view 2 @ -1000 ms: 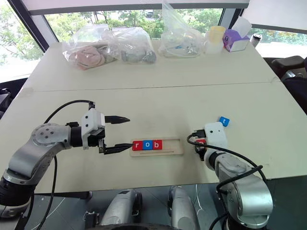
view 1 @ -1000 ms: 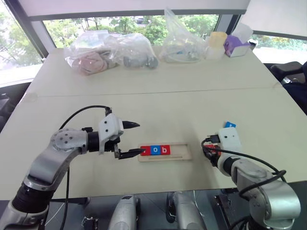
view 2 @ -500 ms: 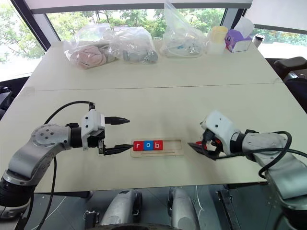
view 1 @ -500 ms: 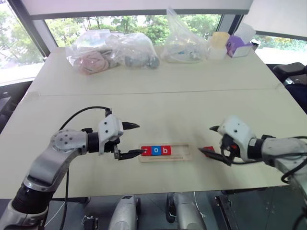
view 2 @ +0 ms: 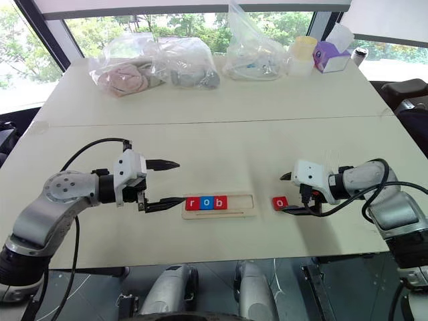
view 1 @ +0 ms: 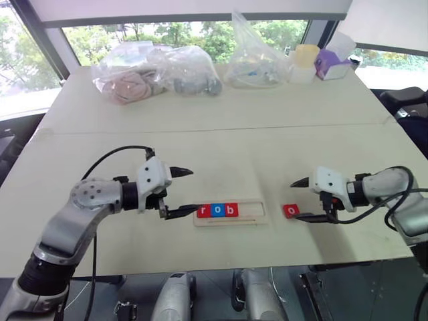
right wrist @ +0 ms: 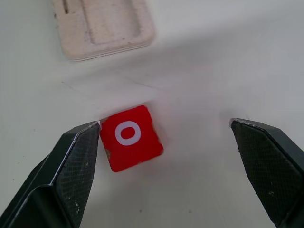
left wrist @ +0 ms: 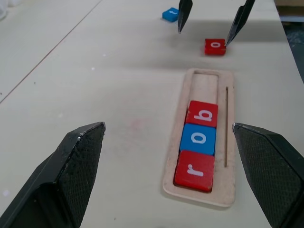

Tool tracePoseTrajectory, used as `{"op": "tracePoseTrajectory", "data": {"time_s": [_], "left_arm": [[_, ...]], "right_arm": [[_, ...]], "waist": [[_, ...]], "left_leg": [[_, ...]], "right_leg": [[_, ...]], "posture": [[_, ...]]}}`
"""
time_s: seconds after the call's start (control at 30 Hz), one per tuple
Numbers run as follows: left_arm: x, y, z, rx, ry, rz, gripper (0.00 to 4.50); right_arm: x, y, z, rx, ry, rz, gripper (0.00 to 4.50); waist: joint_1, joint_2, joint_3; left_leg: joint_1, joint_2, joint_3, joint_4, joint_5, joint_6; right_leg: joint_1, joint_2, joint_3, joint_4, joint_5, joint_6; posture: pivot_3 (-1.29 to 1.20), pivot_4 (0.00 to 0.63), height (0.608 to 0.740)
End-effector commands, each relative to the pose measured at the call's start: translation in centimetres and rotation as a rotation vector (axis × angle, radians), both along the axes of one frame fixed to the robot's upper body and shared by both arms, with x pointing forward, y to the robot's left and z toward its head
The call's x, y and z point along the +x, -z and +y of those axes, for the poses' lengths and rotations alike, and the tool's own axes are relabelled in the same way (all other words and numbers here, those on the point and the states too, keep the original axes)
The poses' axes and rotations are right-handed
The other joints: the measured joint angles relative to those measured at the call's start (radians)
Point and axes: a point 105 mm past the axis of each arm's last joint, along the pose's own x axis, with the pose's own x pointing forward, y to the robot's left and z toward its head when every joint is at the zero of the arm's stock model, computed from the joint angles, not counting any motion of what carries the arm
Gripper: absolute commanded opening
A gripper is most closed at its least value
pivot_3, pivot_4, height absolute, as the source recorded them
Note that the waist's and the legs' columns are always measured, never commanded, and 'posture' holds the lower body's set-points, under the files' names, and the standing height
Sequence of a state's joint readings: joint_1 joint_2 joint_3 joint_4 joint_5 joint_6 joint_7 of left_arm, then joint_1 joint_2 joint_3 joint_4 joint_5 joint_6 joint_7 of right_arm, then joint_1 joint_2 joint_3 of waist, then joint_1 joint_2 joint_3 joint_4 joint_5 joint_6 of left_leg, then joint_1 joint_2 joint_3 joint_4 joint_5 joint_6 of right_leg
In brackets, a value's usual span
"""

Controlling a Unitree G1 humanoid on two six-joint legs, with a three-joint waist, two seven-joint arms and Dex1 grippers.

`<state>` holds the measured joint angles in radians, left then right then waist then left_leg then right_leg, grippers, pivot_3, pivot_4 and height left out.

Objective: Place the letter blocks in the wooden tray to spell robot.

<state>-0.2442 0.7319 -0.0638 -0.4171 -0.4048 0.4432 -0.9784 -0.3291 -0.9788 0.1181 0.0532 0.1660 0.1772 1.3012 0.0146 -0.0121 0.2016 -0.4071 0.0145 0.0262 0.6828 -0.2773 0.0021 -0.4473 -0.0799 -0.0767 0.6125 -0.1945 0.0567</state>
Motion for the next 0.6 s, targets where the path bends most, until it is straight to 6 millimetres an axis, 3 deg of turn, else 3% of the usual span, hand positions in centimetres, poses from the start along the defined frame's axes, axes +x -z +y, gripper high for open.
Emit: {"op": "tracePoseTrajectory", "data": {"time_s": [0.03, 0.27, 0.6], "left_arm": [[-0.4, -1.1, -0.2, 0.001, 0.011, -0.058, 4.5], [-0.5, -1.2, -0.2, -0.003, 0.006, -0.061, 4.5], [-0.4, -1.2, -0.5, -0.01, 0.012, -0.059, 4.5]], "right_arm": [[0.0, 0.4, -0.3, -0.031, -0.033, 0.014, 4.46], [0.0, 0.5, -0.8, -0.047, -0.033, 0.012, 4.46], [1.0, -0.9, -0.3, 0.016, 0.014, -0.036, 4.46]], "waist": [[0.0, 0.0, 0.0], [-0.001, 0.0, 0.0], [-0.001, 0.0, 0.0]], "left_leg": [[0.0, 0.0, 0.0, 0.0, 0.0, 0.0], [0.003, 0.0, 0.0, 0.002, 0.0, 0.0], [0.003, 0.0, 0.0, 0.002, 0.0, 0.0]], "right_leg": [[0.0, 0.0, 0.0, 0.0, 0.0, 0.0], [0.003, -0.001, 0.0, 0.0, 0.0, 0.0], [0.003, 0.0, 0.0, 0.0, 0.0, 0.0]], "posture": [[0.0, 0.15, 0.74], [0.0, 0.15, 0.74], [0.0, 0.15, 0.74]]}}
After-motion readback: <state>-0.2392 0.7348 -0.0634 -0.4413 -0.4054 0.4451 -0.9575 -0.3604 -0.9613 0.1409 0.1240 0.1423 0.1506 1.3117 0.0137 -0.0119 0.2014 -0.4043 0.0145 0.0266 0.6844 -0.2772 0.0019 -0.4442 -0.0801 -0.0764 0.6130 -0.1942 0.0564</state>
